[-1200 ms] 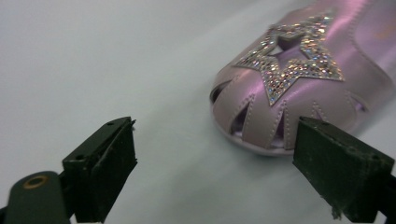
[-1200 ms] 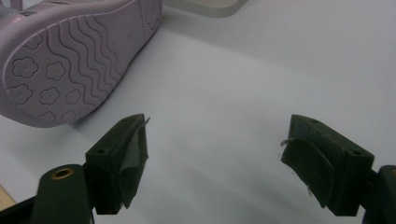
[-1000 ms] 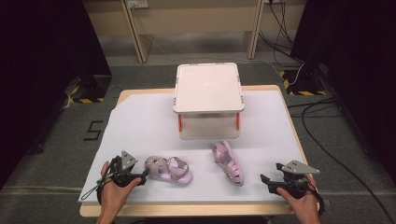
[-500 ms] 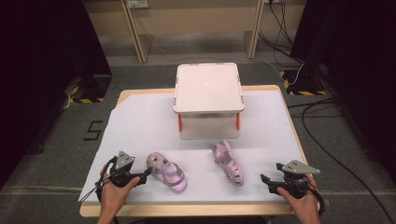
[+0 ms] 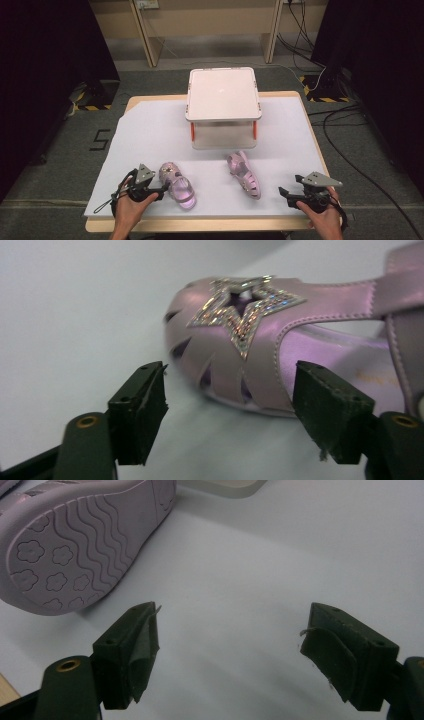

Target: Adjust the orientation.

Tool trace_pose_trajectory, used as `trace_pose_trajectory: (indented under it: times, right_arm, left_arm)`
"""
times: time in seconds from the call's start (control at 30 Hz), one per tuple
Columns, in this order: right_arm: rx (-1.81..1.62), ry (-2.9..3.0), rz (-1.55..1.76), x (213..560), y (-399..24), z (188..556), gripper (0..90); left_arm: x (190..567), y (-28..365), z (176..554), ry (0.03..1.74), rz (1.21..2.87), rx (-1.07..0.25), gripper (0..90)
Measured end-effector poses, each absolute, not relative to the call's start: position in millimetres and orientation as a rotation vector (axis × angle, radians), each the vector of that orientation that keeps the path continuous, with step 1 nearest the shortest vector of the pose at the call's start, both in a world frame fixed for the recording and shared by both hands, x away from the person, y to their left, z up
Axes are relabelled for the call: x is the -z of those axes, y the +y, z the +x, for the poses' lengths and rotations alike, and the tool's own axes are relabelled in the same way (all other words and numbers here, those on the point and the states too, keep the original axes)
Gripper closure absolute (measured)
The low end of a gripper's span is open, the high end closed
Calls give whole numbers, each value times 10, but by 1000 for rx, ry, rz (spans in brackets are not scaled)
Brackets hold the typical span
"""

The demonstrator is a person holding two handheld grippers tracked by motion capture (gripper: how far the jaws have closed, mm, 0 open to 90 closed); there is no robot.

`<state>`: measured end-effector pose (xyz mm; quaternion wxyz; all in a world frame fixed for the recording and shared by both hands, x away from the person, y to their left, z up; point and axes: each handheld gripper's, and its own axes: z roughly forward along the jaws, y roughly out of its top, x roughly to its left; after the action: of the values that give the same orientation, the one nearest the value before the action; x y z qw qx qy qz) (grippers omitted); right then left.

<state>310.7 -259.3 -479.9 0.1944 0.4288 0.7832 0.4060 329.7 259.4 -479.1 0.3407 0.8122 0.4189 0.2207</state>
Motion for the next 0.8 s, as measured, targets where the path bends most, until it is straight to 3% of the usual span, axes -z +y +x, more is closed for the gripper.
trace_pose_trajectory:
  times: [0.13, 0.4, 0.8]
  right_arm:
    - [-1141, 2196, 1201, 4800, -2594, 3107, 222]
    - [-1139, 2198, 1210, 4820, -2616, 3122, 222]
    - [-1141, 2190, 1214, 4825, -2632, 3124, 223]
  left_arm:
    - [4795, 2647, 3334, 1092, 2090, -560, 332]
    - [4746, 2694, 3335, 1107, 2016, -519, 273]
    - [4447, 2641, 3051, 1068, 1895, -485, 188]
